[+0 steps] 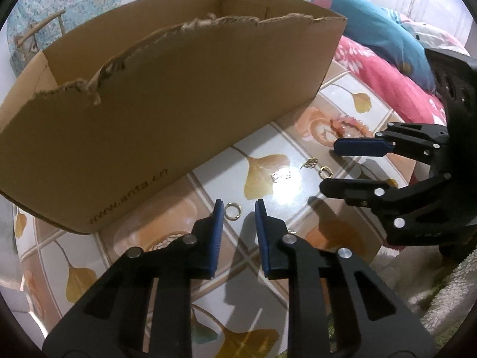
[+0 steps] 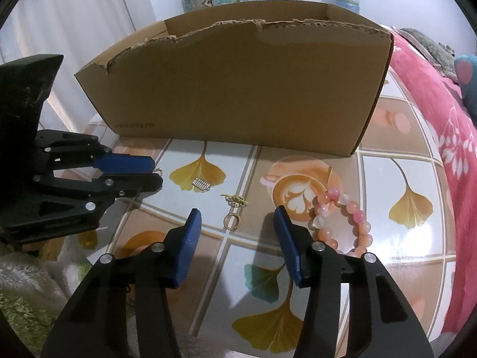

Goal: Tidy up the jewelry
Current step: 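Close the left tool on the small gold ring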

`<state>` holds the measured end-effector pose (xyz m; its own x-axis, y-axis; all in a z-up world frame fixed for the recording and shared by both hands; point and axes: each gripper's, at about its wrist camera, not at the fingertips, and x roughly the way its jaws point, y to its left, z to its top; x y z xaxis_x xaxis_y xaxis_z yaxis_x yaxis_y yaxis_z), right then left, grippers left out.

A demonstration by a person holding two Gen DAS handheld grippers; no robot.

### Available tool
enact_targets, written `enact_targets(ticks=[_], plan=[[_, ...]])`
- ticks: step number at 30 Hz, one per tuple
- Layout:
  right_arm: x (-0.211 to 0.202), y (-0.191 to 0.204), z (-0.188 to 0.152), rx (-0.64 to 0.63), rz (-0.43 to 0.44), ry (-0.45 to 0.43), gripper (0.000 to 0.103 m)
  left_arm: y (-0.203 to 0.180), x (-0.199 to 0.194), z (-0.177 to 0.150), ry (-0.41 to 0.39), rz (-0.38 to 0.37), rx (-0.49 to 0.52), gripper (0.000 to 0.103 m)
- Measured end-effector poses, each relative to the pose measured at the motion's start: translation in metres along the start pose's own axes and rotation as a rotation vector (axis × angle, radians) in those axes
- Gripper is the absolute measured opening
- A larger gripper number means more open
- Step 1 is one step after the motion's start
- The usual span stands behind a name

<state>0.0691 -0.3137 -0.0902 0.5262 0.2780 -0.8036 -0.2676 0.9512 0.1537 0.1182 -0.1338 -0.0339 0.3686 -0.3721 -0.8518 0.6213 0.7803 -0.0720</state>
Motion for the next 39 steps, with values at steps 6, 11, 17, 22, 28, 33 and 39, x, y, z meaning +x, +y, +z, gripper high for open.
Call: enact_targets(ticks=[6, 11, 17, 22, 28, 33, 39], plan=[[-0.001, 0.001, 0.002, -0.001, 0.005, -0.001, 0.05, 0.005, 0.0, -0.001, 0.002, -0.004, -0.011, 0.018], [0.0, 0.003, 0.003, -0.004, 0.008, 0.0, 0.05, 0.008, -0.002, -0.001, 0.009, 0.003, -0.006, 0.012], [0.0, 0.006, 0.002, -0.009, 0.008, 0.001, 0.046, 0.008, -0.003, 0.0, 0.01, 0.0, -0.006, 0.009], [0.004, 0.015, 0.003, -0.012, 0.005, 0.004, 0.039, 0.008, -0.003, -0.002, 0.007, 0.0, -0.002, 0.009], [0.005, 0.022, 0.004, -0.029, -0.007, 0.007, 0.033, 0.008, -0.003, -0.003, 0.005, -0.001, -0.002, 0.009], [0.007, 0.029, 0.001, -0.062, -0.033, 0.005, 0.028, 0.007, -0.002, -0.002, 0.005, 0.001, 0.001, 0.009], [0.009, 0.035, -0.002, -0.088, -0.043, 0.008, 0.017, 0.007, -0.002, -0.002, 0.005, 0.003, 0.005, 0.009]])
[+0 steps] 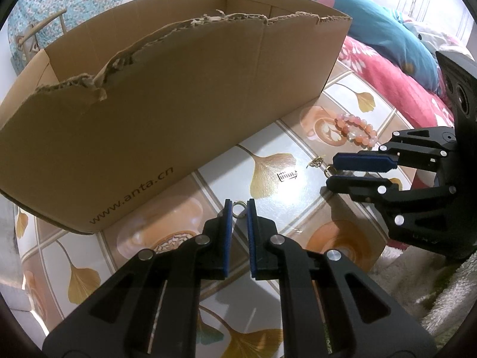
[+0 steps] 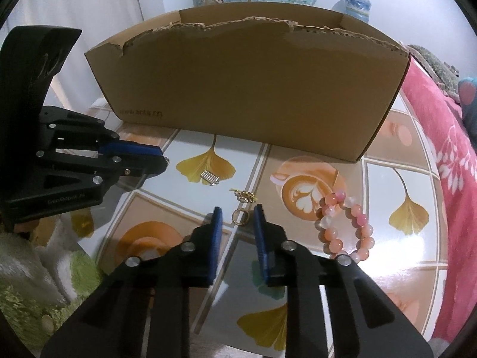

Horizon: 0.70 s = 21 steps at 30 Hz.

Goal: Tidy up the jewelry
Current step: 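Close the left tool on the small gold ring, then lift the gold ring into the box and open the left tool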

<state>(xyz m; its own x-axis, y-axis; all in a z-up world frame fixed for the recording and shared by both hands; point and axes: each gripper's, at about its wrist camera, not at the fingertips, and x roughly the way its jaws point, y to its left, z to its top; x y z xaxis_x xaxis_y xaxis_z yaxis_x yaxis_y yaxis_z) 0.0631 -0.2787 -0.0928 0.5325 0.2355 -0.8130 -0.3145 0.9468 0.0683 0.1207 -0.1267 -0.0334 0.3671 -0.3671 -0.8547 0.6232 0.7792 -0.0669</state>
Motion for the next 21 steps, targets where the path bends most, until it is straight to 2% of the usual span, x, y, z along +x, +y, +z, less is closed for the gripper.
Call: enact_targets(ticks=[4, 21], plan=[[0.001, 0.002, 0.0, 0.002, 0.012, 0.002, 0.01, -0.001, 0.0, 0.0, -0.002, 0.003, 0.004, 0.009], [-0.007, -0.009, -0.001, 0.035, 0.04, -0.008, 0.008, -0.007, -0.006, -0.001, -0.011, 0.004, 0.023, 0.009]])
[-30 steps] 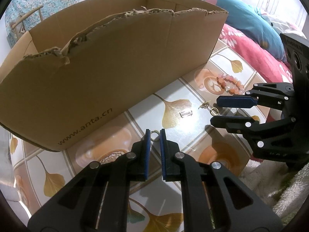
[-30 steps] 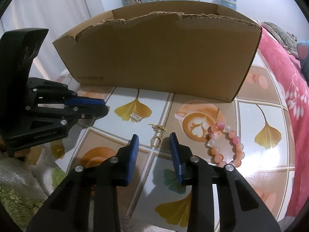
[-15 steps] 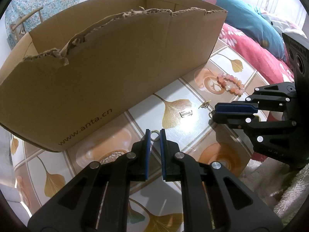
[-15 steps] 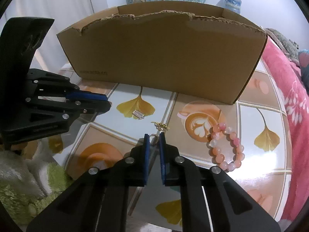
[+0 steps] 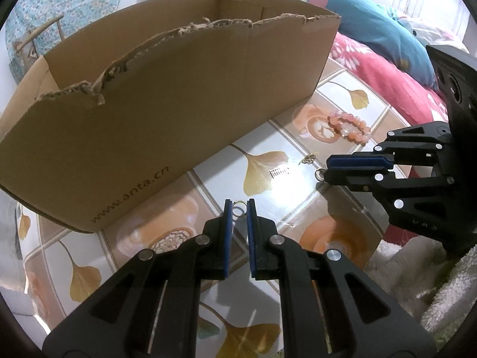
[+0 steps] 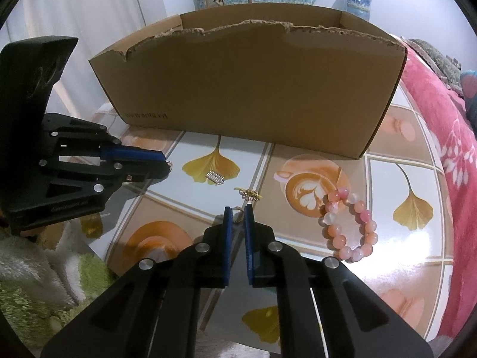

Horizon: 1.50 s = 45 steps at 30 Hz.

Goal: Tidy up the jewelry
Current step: 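Lift the gold ring into the box and open the left tool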

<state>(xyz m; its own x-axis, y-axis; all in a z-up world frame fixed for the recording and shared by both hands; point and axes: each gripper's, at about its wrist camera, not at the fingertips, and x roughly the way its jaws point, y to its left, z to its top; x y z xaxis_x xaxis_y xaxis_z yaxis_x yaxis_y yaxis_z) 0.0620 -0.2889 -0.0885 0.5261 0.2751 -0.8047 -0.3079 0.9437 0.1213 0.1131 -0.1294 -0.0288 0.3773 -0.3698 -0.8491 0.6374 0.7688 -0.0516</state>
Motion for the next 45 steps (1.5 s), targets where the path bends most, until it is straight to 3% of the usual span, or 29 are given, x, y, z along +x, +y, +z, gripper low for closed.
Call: enact_targets(ticks=[19, 21, 23, 25, 33, 40, 45], plan=[[-0.031, -0.006, 0.009, -0.006, -0.003, -0.076, 0.006, -0.004, -0.047, 0.012, -0.11, -0.021, 0.014, 0.009], [-0.024, -0.008, 0.007, 0.003, 0.008, -0.049, 0.009, -0.002, -0.047, 0.012, -0.114, -0.021, 0.013, 0.009], [-0.017, -0.008, 0.007, 0.008, -0.005, -0.024, 0.027, 0.0, -0.046, 0.01, -0.106, -0.018, 0.005, 0.009], [-0.011, -0.005, 0.008, -0.001, -0.016, -0.016, 0.032, 0.002, -0.044, 0.008, -0.099, -0.025, -0.008, 0.009], [0.006, 0.0, 0.008, -0.025, -0.044, 0.029, 0.031, 0.005, -0.038, 0.001, -0.084, -0.022, -0.022, 0.009], [0.012, 0.003, 0.008, -0.027, -0.049, 0.045, 0.013, 0.009, -0.035, -0.003, -0.076, -0.026, -0.028, 0.009], [0.011, 0.004, 0.008, -0.013, -0.038, 0.046, 0.011, 0.011, -0.034, -0.004, -0.078, -0.026, -0.031, 0.009]])
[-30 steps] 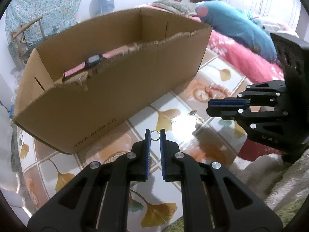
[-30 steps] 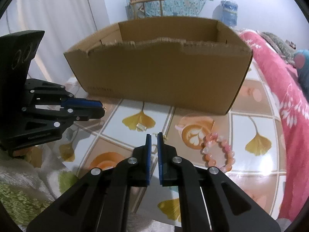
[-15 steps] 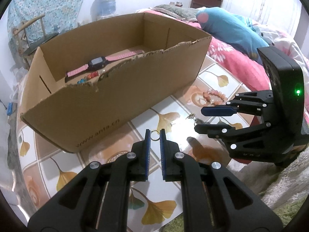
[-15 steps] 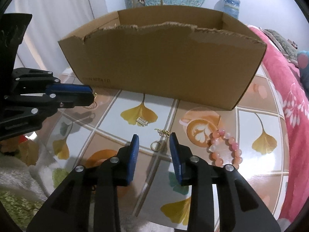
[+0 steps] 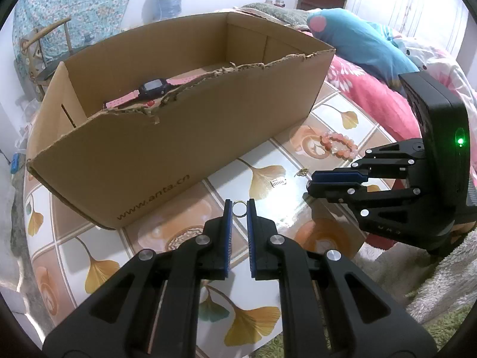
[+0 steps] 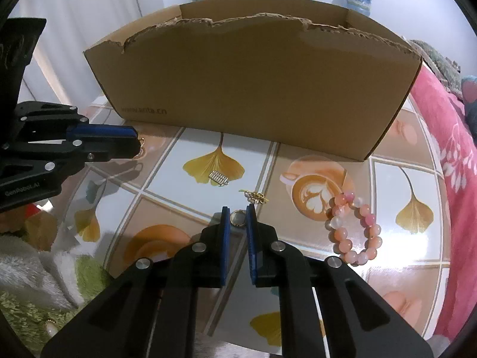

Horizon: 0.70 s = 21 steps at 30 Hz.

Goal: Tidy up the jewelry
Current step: 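Lift the gold ring into the box and open the left tool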

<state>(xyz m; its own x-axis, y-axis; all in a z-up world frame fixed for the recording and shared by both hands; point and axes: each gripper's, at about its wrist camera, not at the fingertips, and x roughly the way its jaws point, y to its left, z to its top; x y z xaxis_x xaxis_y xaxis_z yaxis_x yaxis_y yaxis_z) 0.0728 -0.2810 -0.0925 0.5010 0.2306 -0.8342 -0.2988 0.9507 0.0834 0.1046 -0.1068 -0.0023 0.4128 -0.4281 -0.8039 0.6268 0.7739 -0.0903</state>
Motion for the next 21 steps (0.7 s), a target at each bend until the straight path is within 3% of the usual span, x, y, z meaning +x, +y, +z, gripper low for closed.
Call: enact_targets(ticks=[7, 11, 14, 17, 21], plan=[[-0.019, -0.004, 0.005, 0.005, 0.013, -0.028, 0.011, 0.001, -0.008, 0.004, -0.02, -0.02, 0.0, 0.009], [-0.053, -0.008, 0.018, -0.005, 0.051, -0.098, 0.011, 0.001, -0.031, 0.021, -0.079, -0.087, -0.004, 0.009], [-0.085, -0.011, 0.043, -0.027, 0.095, -0.193, 0.011, 0.005, -0.053, 0.039, -0.146, -0.122, 0.011, 0.009], [-0.103, -0.017, 0.073, -0.064, 0.141, -0.275, 0.011, 0.017, -0.07, 0.062, -0.225, -0.109, 0.033, 0.009], [-0.087, -0.037, 0.127, -0.077, 0.201, -0.239, 0.011, 0.038, -0.064, 0.1, -0.244, -0.089, 0.026, 0.009]])
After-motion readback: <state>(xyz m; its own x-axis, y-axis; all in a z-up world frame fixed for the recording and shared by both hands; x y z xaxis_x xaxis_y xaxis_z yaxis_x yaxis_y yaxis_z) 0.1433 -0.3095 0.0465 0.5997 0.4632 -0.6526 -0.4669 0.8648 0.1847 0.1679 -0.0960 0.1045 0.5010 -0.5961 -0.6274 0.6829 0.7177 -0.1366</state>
